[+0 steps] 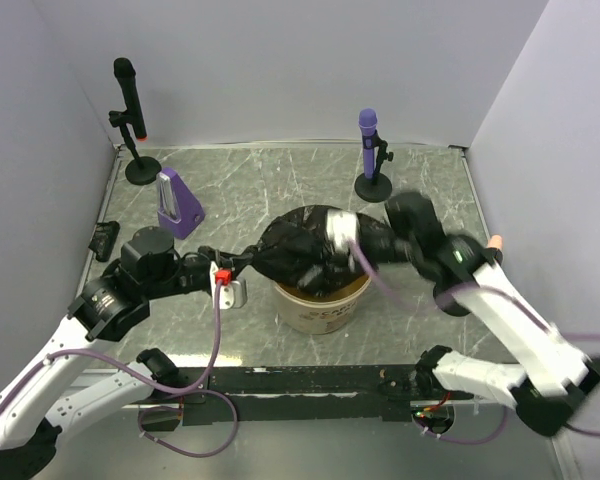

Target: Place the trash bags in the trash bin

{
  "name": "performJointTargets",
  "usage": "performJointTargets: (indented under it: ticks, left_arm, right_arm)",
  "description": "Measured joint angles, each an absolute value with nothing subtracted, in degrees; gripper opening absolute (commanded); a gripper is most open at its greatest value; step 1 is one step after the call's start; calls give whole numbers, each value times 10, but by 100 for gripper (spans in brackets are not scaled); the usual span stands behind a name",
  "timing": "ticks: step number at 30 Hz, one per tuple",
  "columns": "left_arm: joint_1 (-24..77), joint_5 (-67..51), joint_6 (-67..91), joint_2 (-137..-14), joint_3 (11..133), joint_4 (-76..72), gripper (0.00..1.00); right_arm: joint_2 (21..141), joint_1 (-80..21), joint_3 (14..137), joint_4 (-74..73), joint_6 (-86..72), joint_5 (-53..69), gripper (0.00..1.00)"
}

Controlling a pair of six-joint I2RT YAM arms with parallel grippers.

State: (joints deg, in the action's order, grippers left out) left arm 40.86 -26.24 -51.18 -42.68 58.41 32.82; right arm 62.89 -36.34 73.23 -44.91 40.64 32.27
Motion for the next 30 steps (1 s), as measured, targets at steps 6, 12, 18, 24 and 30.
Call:
performJointTargets:
  ticks: [6,12,18,24,30]
  left_arm:
    - [409,-277,-495,-402,562,377,1]
    - [409,-306,-481,-386,538,415,10]
    - [410,-312,-487,-415,550,457,10]
    - [410,-296,-441,-407,615,504,37]
    - [410,-252,-270,-497,789,429,52]
  right_arm:
    - [427,-456,583,-474,478,280,0]
    - [394,-491,554,-475,511,260,0]
    - [410,-520,560,-468,516,259,0]
    - [415,-530,580,-456,499,237,0]
    - [414,-530,588,-431,506,226,0]
